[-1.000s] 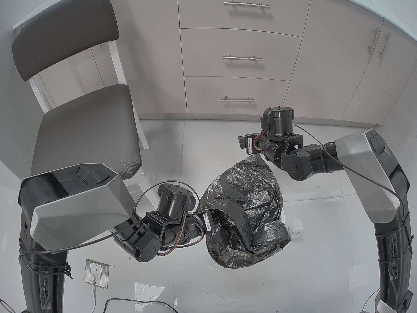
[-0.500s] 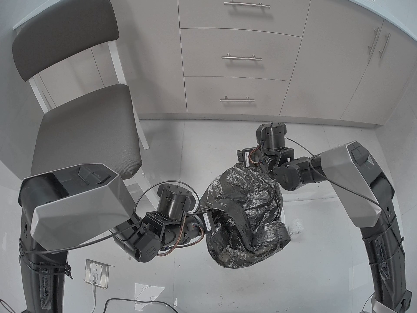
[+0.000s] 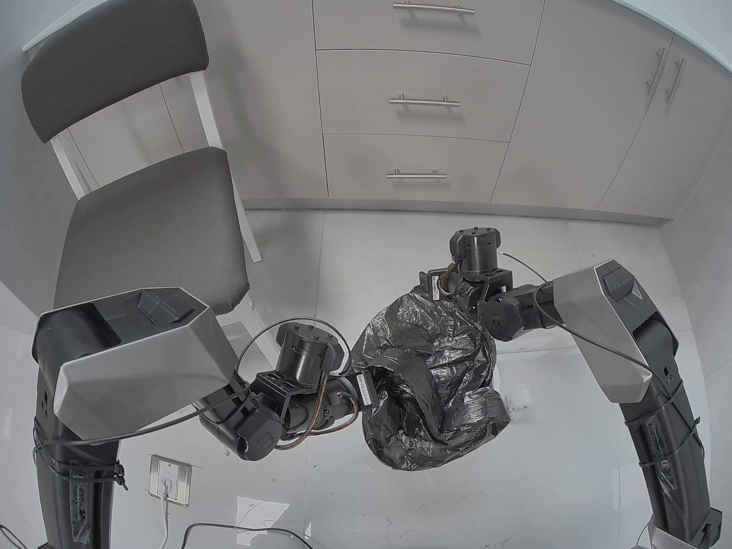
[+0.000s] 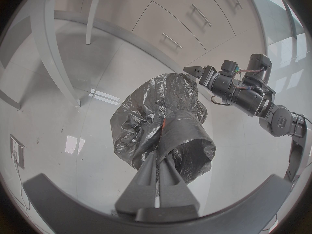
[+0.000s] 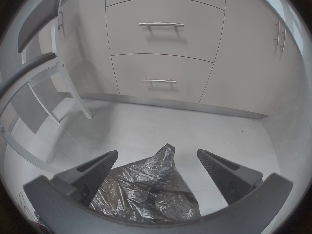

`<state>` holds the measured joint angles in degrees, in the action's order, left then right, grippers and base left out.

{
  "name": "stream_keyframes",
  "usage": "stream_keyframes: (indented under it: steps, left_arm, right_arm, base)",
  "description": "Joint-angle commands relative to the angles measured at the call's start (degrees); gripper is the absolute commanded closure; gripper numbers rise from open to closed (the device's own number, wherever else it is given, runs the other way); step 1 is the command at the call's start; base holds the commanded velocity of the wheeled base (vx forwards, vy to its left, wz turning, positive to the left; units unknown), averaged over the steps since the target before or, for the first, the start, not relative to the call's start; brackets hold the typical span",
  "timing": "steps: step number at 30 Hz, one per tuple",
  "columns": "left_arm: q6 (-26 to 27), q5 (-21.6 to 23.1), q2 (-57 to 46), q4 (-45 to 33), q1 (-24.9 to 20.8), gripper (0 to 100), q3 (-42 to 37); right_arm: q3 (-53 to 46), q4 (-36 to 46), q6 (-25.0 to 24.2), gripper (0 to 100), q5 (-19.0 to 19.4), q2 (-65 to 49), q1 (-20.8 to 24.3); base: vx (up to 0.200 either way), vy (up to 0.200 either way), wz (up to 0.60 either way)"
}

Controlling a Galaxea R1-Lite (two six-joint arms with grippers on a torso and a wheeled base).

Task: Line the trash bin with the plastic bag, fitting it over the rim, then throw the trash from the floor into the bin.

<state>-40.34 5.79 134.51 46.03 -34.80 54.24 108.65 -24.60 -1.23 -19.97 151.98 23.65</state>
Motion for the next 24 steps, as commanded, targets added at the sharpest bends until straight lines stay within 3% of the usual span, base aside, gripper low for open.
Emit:
stream_keyframes:
  steps: [1, 24]
  left_arm:
    - [0.0, 0.0, 0.0, 0.0, 0.0, 100, 0.0]
    - [0.0, -0.2, 0.0, 0.0, 0.0, 100, 0.0]
  right_arm:
    - [0.2, 0.0, 0.0, 0, 0.0, 1.2, 0.0]
    - [0.2, 0.1, -0.2, 0, -0.1, 2.1, 0.5]
  base:
    - [0.000, 0.000, 0.00]
    - [0.000, 0.000, 0.00]
